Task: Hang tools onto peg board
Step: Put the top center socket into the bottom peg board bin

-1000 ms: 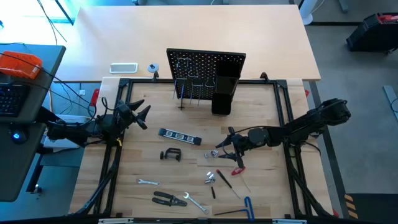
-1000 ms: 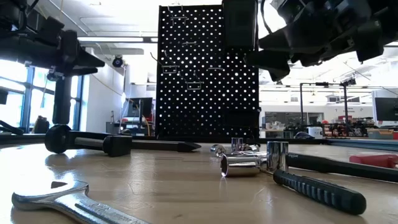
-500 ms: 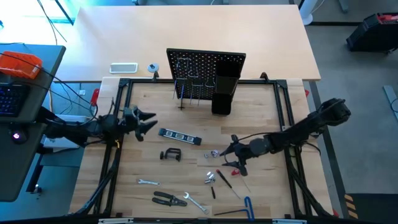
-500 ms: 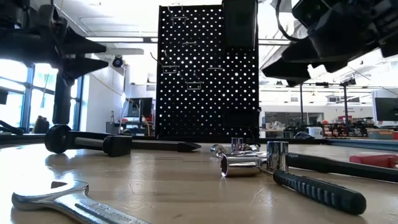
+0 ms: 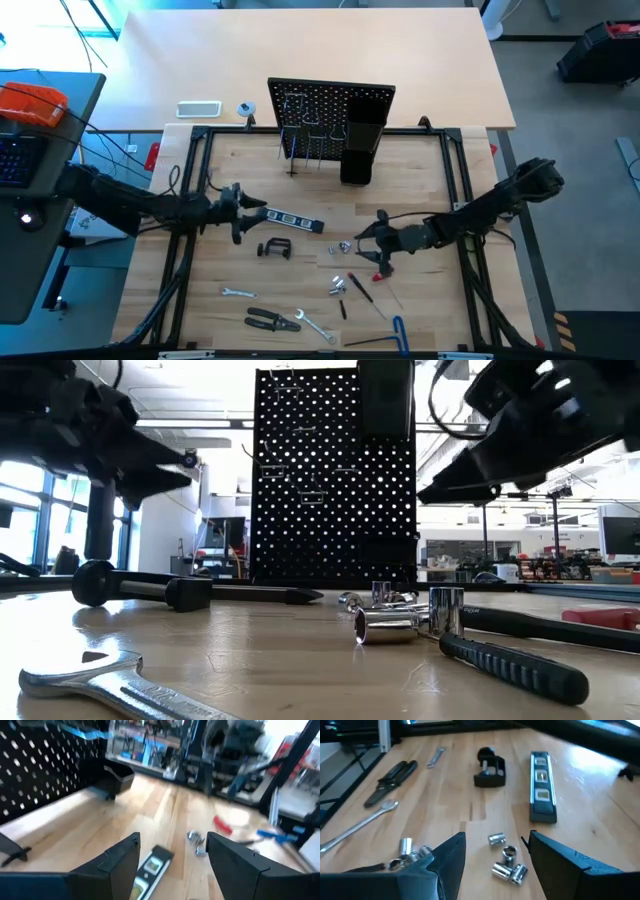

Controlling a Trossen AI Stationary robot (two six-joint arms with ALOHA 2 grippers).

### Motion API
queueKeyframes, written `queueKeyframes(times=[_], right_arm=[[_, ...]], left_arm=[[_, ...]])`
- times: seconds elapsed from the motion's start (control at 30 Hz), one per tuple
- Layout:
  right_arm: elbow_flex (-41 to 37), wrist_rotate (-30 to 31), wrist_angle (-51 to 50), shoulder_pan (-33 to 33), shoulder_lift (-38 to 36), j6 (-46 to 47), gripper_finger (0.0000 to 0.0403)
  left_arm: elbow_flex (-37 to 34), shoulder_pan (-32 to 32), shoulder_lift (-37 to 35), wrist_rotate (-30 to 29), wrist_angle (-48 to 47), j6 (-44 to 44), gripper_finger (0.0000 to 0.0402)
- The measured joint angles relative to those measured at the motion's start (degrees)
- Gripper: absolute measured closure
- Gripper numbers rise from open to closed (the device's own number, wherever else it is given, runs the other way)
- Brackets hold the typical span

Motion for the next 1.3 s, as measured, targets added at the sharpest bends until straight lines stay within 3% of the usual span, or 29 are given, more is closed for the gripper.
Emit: queueKeyframes(times=[0.3,0.5,0.67,0.83,1.13,1.3], right_arm=[[0.4,-3.1,1.9,-2.1,6.5,1.7,0.0190],[5.9,-5.4,1.3,-3.0,12.2,-1.4,0.0190],[11.7,-2.8,-6.5,-3.3,17.0,-4.7,0.0190],[15.4,-2.4,-13.1,-4.4,20.3,-5.2,0.0190],[16.2,-1.9,-13.1,-6.0,21.2,-4.7,0.0191],[16.2,-2.6,-13.6,-6.7,21.2,-3.8,0.0217]], left_arm=[[9.3,-1.9,21.1,0.7,6.0,7.0,0.0179],[16.4,-2.0,31.5,3.3,7.2,13.4,0.0179],[20.2,-1.7,38.5,3.9,7.2,13.6,0.0179],[21.6,-1.7,42.5,4.5,7.6,12.0,0.0179],[22.4,-1.8,44.2,4.7,7.6,10.6,0.0179],[22.4,-1.8,44.0,4.7,7.7,10.9,0.0179]])
